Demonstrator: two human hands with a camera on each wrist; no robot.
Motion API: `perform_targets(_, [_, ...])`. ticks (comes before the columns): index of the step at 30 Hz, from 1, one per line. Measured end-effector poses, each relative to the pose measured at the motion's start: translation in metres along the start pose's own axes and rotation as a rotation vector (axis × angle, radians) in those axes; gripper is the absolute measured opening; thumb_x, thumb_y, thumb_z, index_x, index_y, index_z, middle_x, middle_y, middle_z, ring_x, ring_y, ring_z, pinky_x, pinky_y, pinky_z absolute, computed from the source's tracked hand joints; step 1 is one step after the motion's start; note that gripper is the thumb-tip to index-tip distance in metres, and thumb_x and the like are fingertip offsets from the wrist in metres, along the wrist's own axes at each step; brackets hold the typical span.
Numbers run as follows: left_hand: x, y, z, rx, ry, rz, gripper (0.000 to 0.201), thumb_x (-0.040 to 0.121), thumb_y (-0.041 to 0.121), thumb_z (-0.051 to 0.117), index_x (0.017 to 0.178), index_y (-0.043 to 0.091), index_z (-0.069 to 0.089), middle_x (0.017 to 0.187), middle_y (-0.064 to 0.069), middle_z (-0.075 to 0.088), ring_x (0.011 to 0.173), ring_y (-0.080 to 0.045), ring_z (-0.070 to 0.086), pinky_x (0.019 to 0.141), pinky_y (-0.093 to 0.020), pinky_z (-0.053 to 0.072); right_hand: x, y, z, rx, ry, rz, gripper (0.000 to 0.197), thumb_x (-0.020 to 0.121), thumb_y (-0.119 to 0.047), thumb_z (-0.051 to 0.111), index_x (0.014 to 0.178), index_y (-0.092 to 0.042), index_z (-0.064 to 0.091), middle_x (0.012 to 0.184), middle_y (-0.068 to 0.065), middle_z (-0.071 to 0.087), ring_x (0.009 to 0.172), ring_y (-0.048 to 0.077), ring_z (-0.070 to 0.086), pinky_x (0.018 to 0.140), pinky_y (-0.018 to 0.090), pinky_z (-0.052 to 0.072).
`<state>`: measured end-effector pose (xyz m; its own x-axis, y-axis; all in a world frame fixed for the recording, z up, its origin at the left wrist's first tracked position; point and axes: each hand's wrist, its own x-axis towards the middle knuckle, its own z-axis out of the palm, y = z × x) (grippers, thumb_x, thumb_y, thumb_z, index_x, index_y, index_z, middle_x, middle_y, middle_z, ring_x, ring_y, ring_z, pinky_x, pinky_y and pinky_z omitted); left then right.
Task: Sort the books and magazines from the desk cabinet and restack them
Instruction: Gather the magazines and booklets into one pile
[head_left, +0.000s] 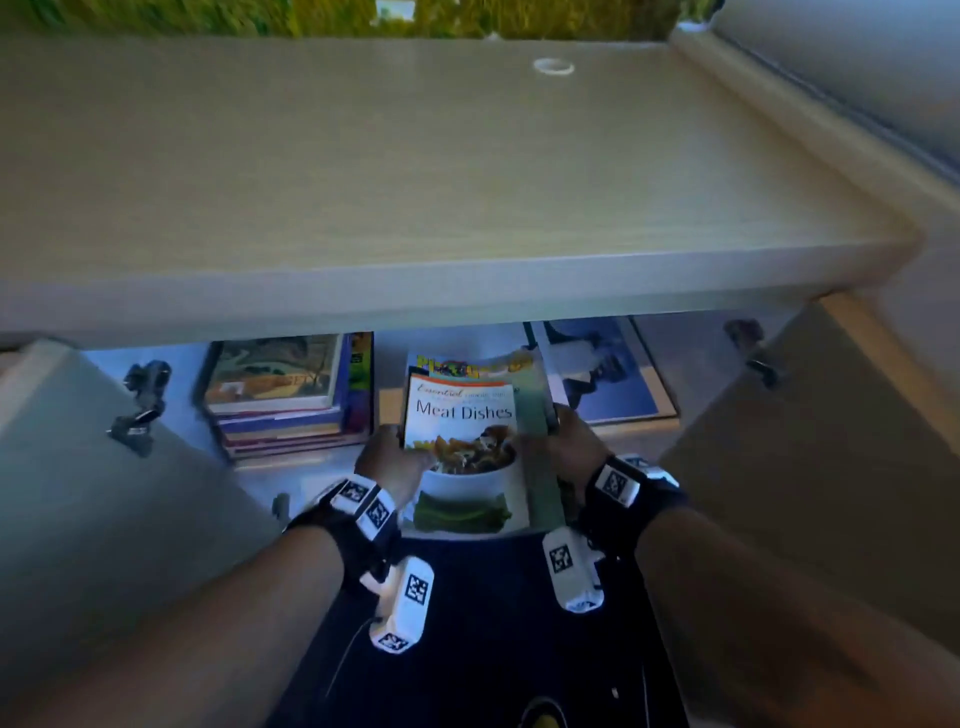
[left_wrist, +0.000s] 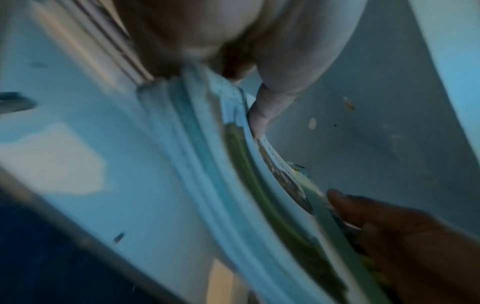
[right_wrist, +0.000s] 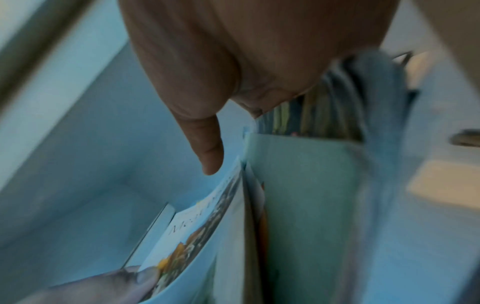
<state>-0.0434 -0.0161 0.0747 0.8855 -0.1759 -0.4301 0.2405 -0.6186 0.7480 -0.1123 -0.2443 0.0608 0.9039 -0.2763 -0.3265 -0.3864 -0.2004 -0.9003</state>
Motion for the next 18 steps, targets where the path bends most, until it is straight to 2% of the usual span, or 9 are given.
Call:
perform_targets(2, [0.044,0.003,0.013,0.006,0.078,0.086,0.046,0.088,0.013,0.072,0.126,0.01,0.046,0.108,-0.009,0.065,0.085,-0.026,0.059,0.069,-0.028,0.044,0.049,0.007,-0.006,-0.035,0.032,-0.067,0.04,0.089,-0.009,0.076,0.126,0.001,0.066,0.122,0.018,0.071,0.098,0.013,0.073,0.084,0.025,0.058])
perform_targets(3, [0.063,0.003,0.018,0.016,0.11,0.132,0.053,0.09,0.014,0.071,0.134,0.012,0.042,0.113,-0.008,0.063,0.085,-0.026,0.059,0.068,-0.027,0.044,0.072,0.012,-0.006,-0.021,0.031,-0.119,0.04,0.086,-0.006,0.077,0.124,0.004,0.066,0.122,0.022,0.071,0.096,0.01,0.073,0.083,0.024,0.058])
perform_targets(5, [0.098,0.001,0.024,0.1,0.166,0.188,0.049,0.093,0.021,0.068,0.134,0.016,0.04,0.11,-0.006,0.059,0.086,-0.026,0.058,0.071,-0.03,0.045,0.108,0.015,-0.002,0.061,0.036,-0.141,0.047,0.074,-0.014,0.086,0.116,0.0,0.068,0.114,0.019,0.075,0.099,0.02,0.075,0.085,0.035,0.061])
perform_targets(8, [0.141,-0.011,0.03,0.263,0.227,0.184,0.039,0.094,0.037,0.062,0.125,0.025,0.043,0.103,-0.004,0.061,0.089,-0.031,0.064,0.082,-0.04,0.057,0.151,0.021,0.011,0.015,-0.009,-0.211,0.03,0.078,-0.017,0.081,0.105,-0.016,0.069,0.102,0.004,0.076,0.098,0.027,0.072,0.083,0.04,0.058])
perform_targets(10, [0.162,-0.02,0.038,0.302,0.24,0.164,0.042,0.09,0.045,0.063,0.123,0.024,0.048,0.12,-0.011,0.063,0.101,-0.034,0.064,0.091,-0.041,0.055,0.177,0.038,0.02,-0.117,-0.006,-0.234,0.056,0.07,-0.032,0.079,0.119,-0.01,0.063,0.109,0.007,0.074,0.101,0.031,0.072,0.084,0.045,0.06])
perform_targets(12, [0.174,-0.025,0.044,0.368,0.219,0.16,0.062,0.079,0.062,0.063,0.126,0.023,0.053,0.131,-0.012,0.061,0.111,-0.034,0.062,0.094,-0.038,0.053,0.19,0.056,0.028,-0.408,0.009,-0.191,0.086,0.064,-0.057,0.074,0.138,-0.021,0.051,0.129,0.007,0.065,0.114,0.032,0.065,0.096,0.049,0.056])
perform_targets(13, [0.175,-0.028,0.047,0.418,0.189,0.159,0.073,0.071,0.069,0.061,0.127,0.023,0.053,0.134,-0.013,0.059,0.113,-0.034,0.061,0.094,-0.038,0.053,0.192,0.067,0.03,-0.555,0.043,-0.155,0.09,0.064,-0.069,0.069,0.142,-0.03,0.047,0.137,0.009,0.059,0.121,0.034,0.061,0.102,0.048,0.052])
perform_targets(15, [0.172,-0.032,0.049,0.562,0.105,0.183,0.093,0.06,0.075,0.059,0.137,0.023,0.049,0.143,-0.014,0.053,0.119,-0.033,0.058,0.097,-0.04,0.053,0.191,0.078,0.033,-0.719,0.124,-0.148,0.082,0.074,-0.077,0.058,0.145,-0.038,0.046,0.144,0.013,0.051,0.129,0.039,0.053,0.108,0.045,0.046])
perform_targets(18, [0.162,-0.04,0.048,0.683,0.012,0.159,0.121,0.057,0.073,0.073,0.158,0.026,0.024,0.158,-0.014,0.036,0.136,-0.034,0.046,0.105,-0.041,0.047,0.182,0.08,0.037,-0.786,0.133,-0.174,0.067,0.085,-0.072,0.05,0.146,-0.042,0.047,0.151,0.013,0.041,0.136,0.041,0.042,0.113,0.046,0.039])
